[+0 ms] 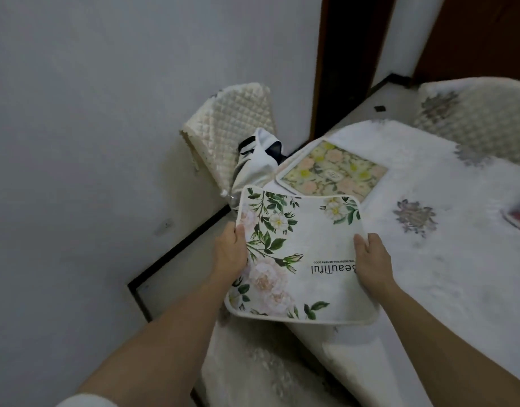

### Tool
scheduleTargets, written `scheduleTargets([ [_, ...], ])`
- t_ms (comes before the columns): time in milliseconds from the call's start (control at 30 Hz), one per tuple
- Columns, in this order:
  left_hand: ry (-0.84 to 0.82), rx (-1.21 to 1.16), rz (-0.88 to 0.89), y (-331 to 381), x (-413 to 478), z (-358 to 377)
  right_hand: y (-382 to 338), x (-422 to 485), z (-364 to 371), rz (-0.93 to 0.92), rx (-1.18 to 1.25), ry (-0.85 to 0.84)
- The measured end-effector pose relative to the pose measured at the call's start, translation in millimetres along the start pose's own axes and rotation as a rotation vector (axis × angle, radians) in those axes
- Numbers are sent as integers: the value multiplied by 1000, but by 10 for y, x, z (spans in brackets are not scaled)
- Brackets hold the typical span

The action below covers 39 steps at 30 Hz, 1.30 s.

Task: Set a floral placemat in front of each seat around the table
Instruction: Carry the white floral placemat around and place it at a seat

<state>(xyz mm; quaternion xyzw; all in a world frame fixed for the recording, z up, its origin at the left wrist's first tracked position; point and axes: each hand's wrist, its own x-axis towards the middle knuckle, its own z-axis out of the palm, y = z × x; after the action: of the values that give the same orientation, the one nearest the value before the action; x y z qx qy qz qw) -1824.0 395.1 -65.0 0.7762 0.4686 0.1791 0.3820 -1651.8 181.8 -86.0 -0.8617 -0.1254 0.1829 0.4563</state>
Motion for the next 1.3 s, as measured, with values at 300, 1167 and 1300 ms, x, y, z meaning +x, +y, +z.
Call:
scheduleTargets([
  [300,-323,75,240,288,206,957,740,-155,-441,273,32,252],
  [1167,-788,91,46,36,504,1742,1503,-631,-370,698,-17,325],
  [1300,-735,131,70,10,469,1668,1501,-661,-365,700,-20,313],
])
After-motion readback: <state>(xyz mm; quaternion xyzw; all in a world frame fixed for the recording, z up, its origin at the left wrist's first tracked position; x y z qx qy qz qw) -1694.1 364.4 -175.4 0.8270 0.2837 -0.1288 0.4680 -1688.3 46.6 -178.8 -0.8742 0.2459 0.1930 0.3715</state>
